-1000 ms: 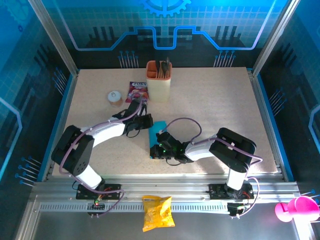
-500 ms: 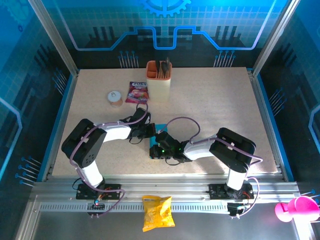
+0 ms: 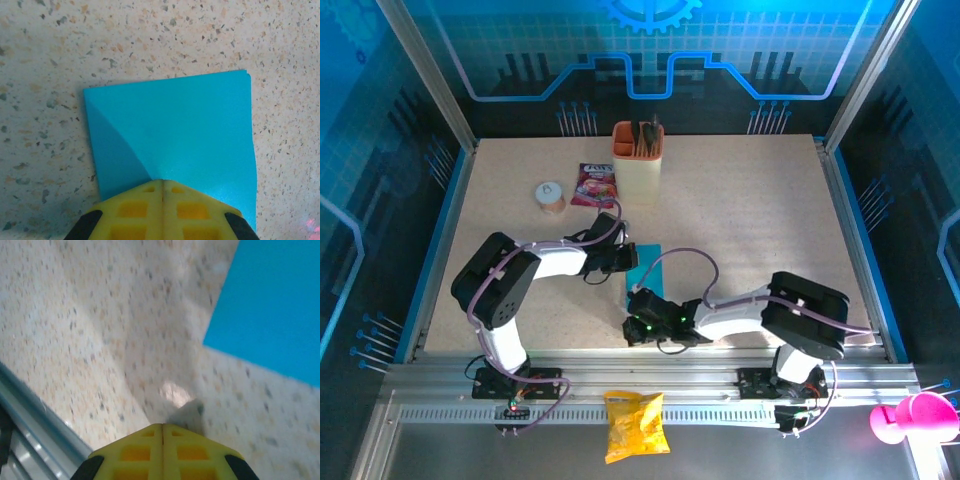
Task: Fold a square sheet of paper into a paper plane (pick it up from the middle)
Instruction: First fold in half a square sheet of paper at the center of the table, then fold the triangle a second time at the center of the table.
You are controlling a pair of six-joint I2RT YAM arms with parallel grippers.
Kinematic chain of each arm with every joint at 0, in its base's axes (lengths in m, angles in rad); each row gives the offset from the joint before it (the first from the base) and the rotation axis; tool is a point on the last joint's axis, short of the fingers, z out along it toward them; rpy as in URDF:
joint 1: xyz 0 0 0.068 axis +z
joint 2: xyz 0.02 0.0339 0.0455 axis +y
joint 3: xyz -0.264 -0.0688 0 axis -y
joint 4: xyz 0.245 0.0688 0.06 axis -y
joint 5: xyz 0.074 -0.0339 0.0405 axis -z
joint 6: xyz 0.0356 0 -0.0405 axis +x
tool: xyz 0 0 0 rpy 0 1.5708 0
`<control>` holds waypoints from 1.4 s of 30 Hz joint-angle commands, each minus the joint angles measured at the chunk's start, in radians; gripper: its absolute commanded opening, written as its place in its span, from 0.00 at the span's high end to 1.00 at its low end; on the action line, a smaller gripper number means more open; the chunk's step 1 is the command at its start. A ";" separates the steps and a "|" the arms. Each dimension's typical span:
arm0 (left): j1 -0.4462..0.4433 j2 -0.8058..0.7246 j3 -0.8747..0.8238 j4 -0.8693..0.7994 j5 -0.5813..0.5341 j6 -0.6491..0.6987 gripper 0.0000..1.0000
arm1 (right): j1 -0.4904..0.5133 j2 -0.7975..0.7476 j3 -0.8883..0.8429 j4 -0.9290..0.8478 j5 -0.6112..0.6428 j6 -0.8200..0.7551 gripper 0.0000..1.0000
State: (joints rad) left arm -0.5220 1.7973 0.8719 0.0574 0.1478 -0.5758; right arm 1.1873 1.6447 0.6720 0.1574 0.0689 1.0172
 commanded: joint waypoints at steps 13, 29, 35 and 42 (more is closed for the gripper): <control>-0.004 -0.266 0.098 -0.324 -0.045 0.064 0.82 | -0.243 -0.692 -0.122 -0.577 0.203 -0.072 0.89; -0.003 -0.215 0.315 -0.598 -0.189 0.227 0.36 | -0.443 -0.640 -0.065 -0.542 0.026 -0.108 0.52; -0.009 -0.167 0.291 -0.570 -0.124 0.223 0.36 | -0.434 -0.564 -0.100 -0.433 -0.051 -0.055 0.52; -0.024 -0.152 0.224 -0.508 -0.219 0.148 0.39 | -0.430 -0.469 -0.090 -0.361 -0.113 -0.053 0.51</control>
State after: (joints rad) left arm -0.5400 1.6321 1.1259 -0.4732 -0.0257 -0.3920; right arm 0.7525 1.1332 0.5751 -0.2470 0.0074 0.9497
